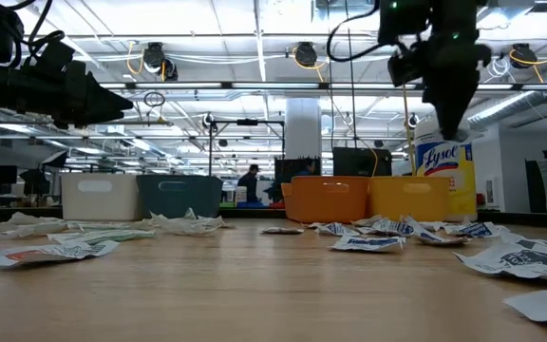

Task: Pick & Place First Aid Supplies
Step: Put the towelette pack into the yellow bin

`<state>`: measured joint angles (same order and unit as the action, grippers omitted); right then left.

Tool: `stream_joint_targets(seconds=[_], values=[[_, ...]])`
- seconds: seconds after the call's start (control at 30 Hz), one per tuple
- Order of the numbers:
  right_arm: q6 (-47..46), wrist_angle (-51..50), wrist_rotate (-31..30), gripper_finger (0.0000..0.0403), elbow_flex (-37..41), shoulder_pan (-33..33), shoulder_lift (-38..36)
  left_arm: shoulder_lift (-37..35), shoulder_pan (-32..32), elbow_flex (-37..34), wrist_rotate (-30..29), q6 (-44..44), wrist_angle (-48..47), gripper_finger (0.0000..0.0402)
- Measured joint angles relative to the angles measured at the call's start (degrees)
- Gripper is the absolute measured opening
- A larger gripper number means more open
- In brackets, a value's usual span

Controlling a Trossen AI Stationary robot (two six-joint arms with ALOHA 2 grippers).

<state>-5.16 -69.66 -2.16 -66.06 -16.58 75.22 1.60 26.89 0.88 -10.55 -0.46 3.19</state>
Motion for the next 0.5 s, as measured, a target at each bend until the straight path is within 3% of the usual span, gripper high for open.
stream_joint_targets(seconds=[0.23,0.5], values=[[1.27,4.62,-3.88,0.0003,0.00,-11.43,0.00,0.00,0.00,0.01,0.00,0.01,-0.01,0.0296],[6.51,11.91,-4.04,0.0003,0.02,-20.53,0.01,-0.01,0.02,0.01,0.00,0.00,0.01,0.0296]])
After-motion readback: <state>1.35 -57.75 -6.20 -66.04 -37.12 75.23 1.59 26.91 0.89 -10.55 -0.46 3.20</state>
